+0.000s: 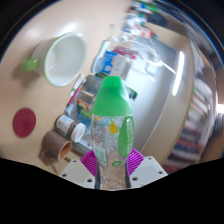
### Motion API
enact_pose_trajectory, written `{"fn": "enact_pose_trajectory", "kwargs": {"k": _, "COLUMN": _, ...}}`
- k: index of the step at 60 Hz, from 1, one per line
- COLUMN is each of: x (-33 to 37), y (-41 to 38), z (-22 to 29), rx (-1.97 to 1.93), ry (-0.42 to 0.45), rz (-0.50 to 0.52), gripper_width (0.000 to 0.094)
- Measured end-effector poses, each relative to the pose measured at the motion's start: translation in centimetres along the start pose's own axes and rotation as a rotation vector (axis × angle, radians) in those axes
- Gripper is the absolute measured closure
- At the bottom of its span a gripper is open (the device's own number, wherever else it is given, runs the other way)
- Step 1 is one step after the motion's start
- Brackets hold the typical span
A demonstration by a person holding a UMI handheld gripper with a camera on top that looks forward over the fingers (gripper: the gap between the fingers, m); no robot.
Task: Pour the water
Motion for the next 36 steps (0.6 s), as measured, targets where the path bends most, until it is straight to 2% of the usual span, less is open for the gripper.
{"fn": "enact_pose_trajectory", "kwargs": {"k": 15, "x": -1.2, "y": 1.9, "z": 3.4, "rx": 0.472, "ry": 0.070, "rz": -0.042, "gripper_width": 0.0599}}
{"fn": "enact_pose_trajectory", "kwargs": {"k": 29, "x": -1.7, "y": 2.2, "z": 4.1, "rx": 0.573, "ry": 0.067, "rz": -0.041, "gripper_width": 0.0597}}
{"fn": "enact_pose_trajectory", "kwargs": {"k": 36, "x": -1.5, "y": 2.1, "z": 3.6, "rx": 0.502, "ry": 0.065, "rz": -0.028, "gripper_width": 0.0598}}
Point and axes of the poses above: the point between the fingertips, and its own axes, seen from behind it with the camera up: y to the right, z up, x backward, against the way the camera looks, the point moved 5 cm from there along x, backward, against the way the camera looks
